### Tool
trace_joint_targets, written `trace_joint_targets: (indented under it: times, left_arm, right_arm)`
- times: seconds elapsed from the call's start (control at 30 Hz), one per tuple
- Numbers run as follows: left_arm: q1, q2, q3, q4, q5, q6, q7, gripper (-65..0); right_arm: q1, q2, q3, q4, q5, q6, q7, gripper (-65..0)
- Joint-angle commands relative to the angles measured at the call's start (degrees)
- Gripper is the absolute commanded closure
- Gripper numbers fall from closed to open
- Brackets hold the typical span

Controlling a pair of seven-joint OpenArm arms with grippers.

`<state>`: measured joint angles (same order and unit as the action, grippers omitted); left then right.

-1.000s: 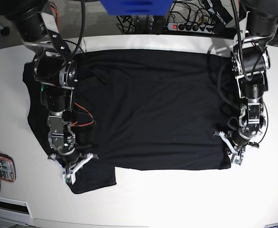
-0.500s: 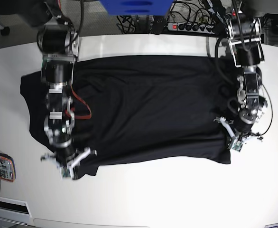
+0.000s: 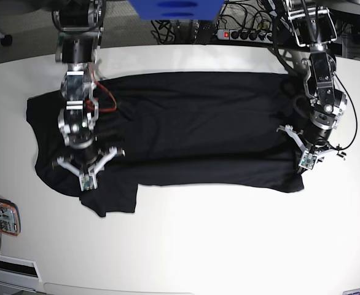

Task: Fold the T-shirt properly
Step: 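Lift the hem with both grippers and fold it toward the collar edge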

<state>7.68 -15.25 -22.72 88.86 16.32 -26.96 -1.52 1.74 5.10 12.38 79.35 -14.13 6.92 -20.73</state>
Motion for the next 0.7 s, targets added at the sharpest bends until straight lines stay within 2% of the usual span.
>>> trace_joint_targets:
  times: [0.0,0.3,0.5,0.67]
  left_arm:
    - [0.9,0.0,-1.6,2.6,-1.0,0.5,-1.6,0.0]
    - [8.9,5.4,-6.2,11.8,-1.9,0.5,-1.7,0.0]
    - [12.9,5.3,-6.3,11.8,-9.5,0.5,-1.7,0.0]
    - [14.4,5.3,-6.4,11.9,-10.6,0.5,-1.7,0.0]
  right_arm:
    - [1.6,0.7,0.7,3.0,0.3,-0.5,2.8,0.0]
    - [-4.5,0.7,4.6,11.9,0.2,-0.5,2.8,0.0]
    - [-9.3,0.7,4.7,15.1,0.0,-0.5,2.8,0.0]
    - [-10.5,0.7,4.7,18.7,-6.9,-0.6,2.8,0.0]
